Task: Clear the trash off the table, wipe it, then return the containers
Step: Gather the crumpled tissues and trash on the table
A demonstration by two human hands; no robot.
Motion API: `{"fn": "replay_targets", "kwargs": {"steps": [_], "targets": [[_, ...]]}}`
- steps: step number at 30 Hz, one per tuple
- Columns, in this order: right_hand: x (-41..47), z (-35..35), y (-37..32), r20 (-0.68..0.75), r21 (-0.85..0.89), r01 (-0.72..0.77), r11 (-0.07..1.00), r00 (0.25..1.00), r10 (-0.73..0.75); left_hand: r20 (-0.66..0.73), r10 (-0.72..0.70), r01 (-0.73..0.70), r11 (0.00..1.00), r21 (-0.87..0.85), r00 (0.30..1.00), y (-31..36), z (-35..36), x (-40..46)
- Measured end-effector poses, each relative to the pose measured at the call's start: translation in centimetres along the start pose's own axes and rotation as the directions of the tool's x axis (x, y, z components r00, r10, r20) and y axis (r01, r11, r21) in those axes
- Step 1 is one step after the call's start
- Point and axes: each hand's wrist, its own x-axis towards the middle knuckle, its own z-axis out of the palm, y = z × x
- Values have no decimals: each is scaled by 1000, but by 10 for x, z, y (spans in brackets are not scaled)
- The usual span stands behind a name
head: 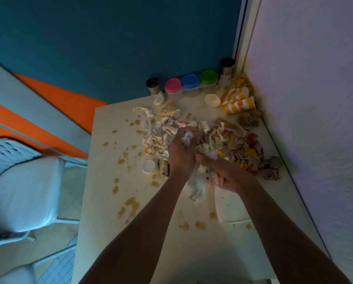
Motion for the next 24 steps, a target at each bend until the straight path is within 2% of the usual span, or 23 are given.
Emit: {"fn": "replay_targets", "kwargs": {"steps": [2, 4, 6, 10, 15, 19, 24], "targets": [[-4, 7, 2, 42, -90, -58, 994, 997, 62, -103, 3, 0, 999, 34, 995, 3, -5, -1], [-4, 12, 5, 35, -197, -91, 976, 994, 100, -98, 49, -45, 998, 45, 994, 6, -14, -1], [1, 17, 10, -4, -229, -80, 970, 997, 81, -68, 80, -76, 996, 54, 995, 7, -26, -7], [18, 22, 22, -124, -109, -42, 993, 992, 28, 56, 74, -78, 994, 82, 996, -3, -45, -22], [33, 44, 32, -135, 139, 9, 990, 991, 10, 222, 148, -204, 945, 256, 964, -35, -80, -38], [49, 68, 59, -148, 126, 10, 992, 989, 9, 255, -41, -23, 969, 244, 966, -42, -121, -36], [59, 102, 90, -144, 43, 25, 999, 989, -18, 208, -55, -1, 965, 261, 977, -50, -183, -23]]}}
